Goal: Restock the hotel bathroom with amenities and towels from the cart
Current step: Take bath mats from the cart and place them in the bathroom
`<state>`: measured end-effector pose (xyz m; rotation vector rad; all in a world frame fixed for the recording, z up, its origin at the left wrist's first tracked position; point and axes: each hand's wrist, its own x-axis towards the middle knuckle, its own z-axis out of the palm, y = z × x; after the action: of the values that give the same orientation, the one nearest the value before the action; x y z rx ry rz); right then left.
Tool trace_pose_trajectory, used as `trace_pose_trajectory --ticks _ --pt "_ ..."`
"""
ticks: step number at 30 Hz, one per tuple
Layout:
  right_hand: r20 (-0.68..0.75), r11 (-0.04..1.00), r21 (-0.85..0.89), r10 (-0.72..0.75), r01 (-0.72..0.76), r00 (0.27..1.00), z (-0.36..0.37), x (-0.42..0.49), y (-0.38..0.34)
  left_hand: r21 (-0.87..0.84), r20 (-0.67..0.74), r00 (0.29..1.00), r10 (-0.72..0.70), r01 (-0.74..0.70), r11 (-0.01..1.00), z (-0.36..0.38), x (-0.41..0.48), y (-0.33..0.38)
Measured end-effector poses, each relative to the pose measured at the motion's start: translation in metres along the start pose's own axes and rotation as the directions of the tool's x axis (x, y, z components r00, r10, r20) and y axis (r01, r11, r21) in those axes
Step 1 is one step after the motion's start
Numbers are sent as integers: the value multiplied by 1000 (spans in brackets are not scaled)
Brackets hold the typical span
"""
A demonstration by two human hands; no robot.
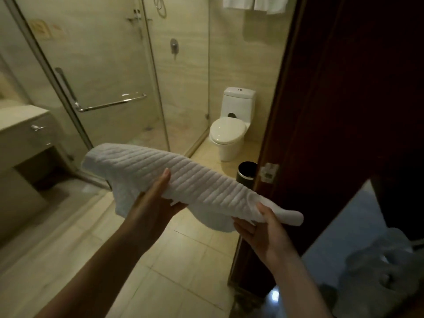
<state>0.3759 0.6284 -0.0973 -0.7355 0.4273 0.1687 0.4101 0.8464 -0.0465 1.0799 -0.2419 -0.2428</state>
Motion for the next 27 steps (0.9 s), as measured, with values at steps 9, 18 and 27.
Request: trace_pose_trajectory --ticks 9,18,27 --pt "46 998 -50 36 -34 998 96 77 25 58 -252 967 -31 47 997 -85 43 59" --pt "41 997 39 65 -67 997 140 169 15 -100 -360 921 -150 122 988 -134 126 58" --pt "-48 997 -67 -49 46 998 173 323 -17 -88 -366 917 -155 132 987 -174 288 75"
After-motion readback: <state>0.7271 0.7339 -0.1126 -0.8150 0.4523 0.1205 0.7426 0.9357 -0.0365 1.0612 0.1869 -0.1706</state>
